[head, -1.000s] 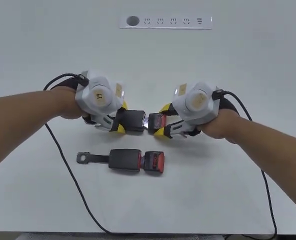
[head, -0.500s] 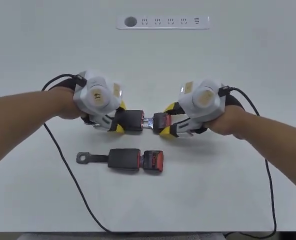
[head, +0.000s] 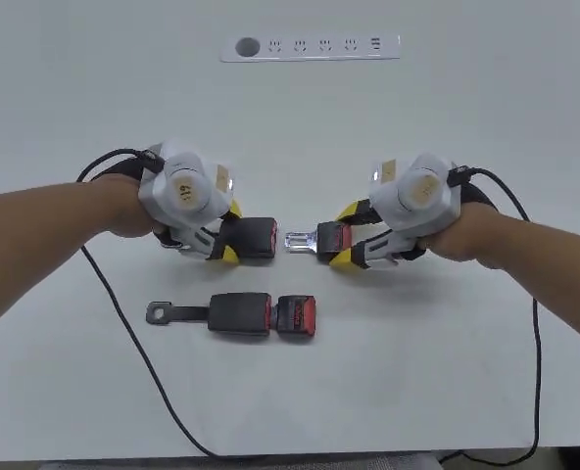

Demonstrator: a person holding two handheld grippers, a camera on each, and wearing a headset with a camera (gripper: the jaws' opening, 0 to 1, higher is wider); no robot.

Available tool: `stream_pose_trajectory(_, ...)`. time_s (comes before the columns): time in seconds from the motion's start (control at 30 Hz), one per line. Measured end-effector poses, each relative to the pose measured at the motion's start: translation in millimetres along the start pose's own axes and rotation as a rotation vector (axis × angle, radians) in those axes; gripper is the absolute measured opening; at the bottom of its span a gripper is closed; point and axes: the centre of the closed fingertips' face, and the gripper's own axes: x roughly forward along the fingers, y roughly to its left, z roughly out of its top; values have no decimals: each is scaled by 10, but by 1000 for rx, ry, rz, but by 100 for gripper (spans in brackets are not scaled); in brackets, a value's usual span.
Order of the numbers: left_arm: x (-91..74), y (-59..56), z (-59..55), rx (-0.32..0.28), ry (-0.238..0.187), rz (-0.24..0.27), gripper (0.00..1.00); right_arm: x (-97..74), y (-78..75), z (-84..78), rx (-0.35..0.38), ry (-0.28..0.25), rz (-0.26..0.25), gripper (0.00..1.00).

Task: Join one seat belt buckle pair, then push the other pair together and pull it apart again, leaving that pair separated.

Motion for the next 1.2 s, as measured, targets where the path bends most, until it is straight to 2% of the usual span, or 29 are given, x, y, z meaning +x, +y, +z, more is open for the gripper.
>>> stream_pose_trajectory(0.67, 4, 0, -3, -3, 6, -4, 34, -401, -44, -386, 59, 25, -15, 35)
stream_pose_trajectory(1.2, 0, -3, -1, -8, 8, -3, 34, -597, -129, -658, 77, 48, -50, 35)
